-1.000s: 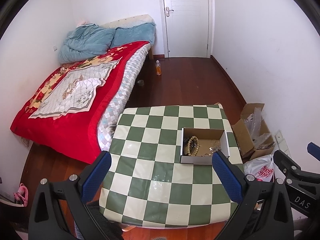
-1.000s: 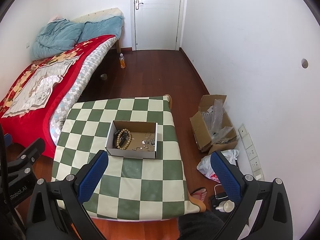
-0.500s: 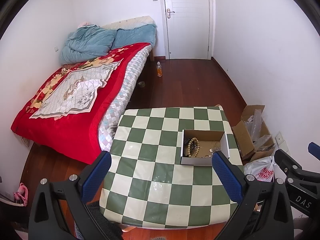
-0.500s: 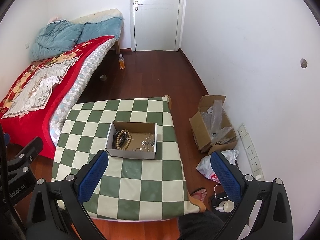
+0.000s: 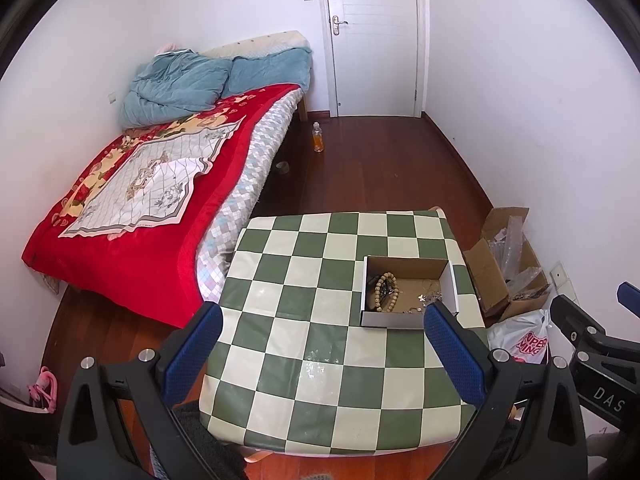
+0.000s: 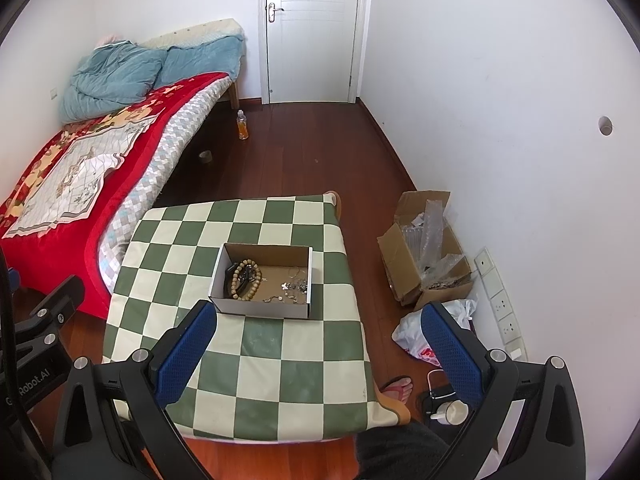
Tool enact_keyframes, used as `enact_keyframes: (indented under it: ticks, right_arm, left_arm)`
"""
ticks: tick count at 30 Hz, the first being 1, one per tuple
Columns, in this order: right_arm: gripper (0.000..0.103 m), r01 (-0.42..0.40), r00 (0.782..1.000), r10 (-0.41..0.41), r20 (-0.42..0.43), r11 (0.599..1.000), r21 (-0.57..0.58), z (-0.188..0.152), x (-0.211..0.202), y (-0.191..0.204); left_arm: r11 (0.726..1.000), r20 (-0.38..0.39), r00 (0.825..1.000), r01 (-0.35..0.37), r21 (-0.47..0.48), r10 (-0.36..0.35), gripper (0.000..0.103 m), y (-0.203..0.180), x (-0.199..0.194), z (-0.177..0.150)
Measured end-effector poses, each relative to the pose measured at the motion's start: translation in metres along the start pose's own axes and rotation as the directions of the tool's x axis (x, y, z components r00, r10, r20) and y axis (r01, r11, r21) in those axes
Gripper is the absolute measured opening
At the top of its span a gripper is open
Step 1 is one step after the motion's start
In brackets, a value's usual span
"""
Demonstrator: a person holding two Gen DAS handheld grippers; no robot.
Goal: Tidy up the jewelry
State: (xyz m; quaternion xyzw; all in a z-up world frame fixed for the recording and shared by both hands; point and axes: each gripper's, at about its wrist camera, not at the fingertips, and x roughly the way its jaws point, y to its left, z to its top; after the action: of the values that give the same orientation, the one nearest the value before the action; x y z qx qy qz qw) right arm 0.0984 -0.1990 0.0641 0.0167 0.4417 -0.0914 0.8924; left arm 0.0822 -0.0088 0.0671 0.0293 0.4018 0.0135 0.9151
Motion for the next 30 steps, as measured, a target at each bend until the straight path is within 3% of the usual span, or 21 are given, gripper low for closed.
enact_keyframes:
  ticks: [30]
  right_arm:
    - [0.103, 0.003, 1.0, -0.003, 0.007, 1.0, -0.004, 0.0025, -0.0073, -0.0033]
  left_arm:
    - [1.0, -0.001, 1.0, 0.002, -0.015, -0.002, 0.103, -0.0016, -0.0038, 0.0032]
